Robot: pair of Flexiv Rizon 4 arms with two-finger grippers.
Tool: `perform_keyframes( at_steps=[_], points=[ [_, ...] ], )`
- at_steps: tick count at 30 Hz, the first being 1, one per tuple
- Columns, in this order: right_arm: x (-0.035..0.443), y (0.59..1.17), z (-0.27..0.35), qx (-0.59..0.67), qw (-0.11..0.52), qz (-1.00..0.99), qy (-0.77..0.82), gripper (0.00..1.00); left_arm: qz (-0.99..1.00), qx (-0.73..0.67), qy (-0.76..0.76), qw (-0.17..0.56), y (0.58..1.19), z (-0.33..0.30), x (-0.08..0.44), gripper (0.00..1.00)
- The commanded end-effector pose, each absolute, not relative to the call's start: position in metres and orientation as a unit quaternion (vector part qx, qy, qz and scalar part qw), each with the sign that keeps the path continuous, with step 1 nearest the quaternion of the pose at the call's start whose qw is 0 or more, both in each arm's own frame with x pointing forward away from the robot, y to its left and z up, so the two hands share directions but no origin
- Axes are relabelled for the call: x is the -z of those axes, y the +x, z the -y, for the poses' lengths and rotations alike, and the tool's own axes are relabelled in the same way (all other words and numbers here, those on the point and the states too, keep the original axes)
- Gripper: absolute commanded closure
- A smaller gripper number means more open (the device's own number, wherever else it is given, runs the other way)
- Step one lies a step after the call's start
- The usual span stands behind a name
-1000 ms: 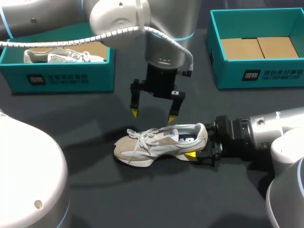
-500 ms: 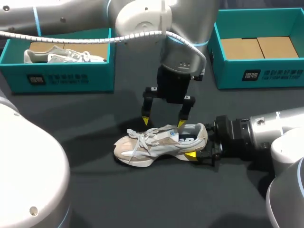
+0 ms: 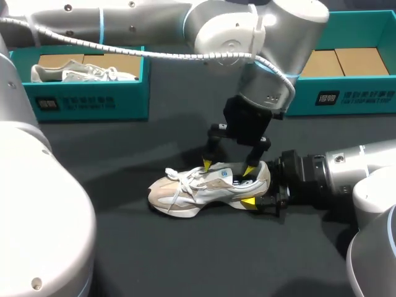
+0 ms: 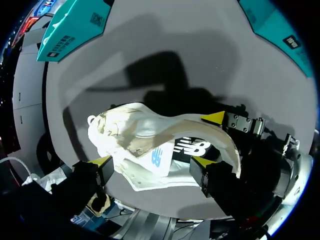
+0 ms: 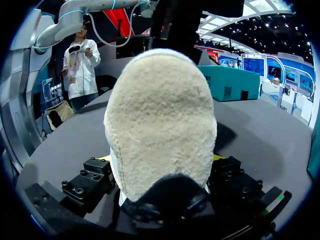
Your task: Take the shoe out of the shoebox, open the shoe tongue, remove and reinsert the insole, then place the shoe into the shoebox
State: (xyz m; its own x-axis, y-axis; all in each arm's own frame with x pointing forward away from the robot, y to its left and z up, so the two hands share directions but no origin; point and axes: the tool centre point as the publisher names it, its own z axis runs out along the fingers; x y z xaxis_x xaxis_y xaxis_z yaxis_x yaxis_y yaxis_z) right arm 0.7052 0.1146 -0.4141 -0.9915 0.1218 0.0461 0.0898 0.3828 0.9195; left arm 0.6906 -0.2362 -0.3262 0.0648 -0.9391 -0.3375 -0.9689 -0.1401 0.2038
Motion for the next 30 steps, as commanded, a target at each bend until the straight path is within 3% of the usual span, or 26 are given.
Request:
perform_keyframes(
  at_steps=[1, 10, 15, 20, 22, 28, 30],
  points=[
    [0.413, 0.705, -0.115, -0.55, 0.015, -0.833, 0.064, 1.0, -0.647, -0.219, -0.729, 0.046, 0.69, 0.239, 0.336, 0.0],
    [0.413, 0.705, -0.115, -0.55, 0.015, -0.833, 0.064, 1.0, -0.639, -0.253, -0.725, 0.052, 0.681, 0.227, 0.344, 0.05],
    [0.413, 0.705, -0.115, -0.55, 0.015, -0.833, 0.064, 1.0, -0.634, -0.26, -0.726, 0.055, 0.679, 0.219, 0.342, 0.28],
    [0.413, 0.705, -0.115, -0.55, 0.015, -0.833, 0.064, 1.0, -0.638, -0.252, -0.725, 0.058, 0.679, 0.213, 0.337, 0.35],
    [0.413, 0.705, -0.115, -0.55, 0.015, -0.833, 0.064, 1.0, -0.64, -0.245, -0.726, 0.06, 0.68, 0.211, 0.334, 0.52],
    [0.413, 0.705, -0.115, -0.55, 0.015, -0.833, 0.064, 1.0, -0.644, -0.23, -0.727, 0.062, 0.68, 0.206, 0.324, 0.67],
    [0.413, 0.705, -0.115, -0.55, 0.015, -0.833, 0.064, 1.0, -0.646, -0.226, -0.727, 0.062, 0.68, 0.204, 0.323, 0.78]
  ],
)
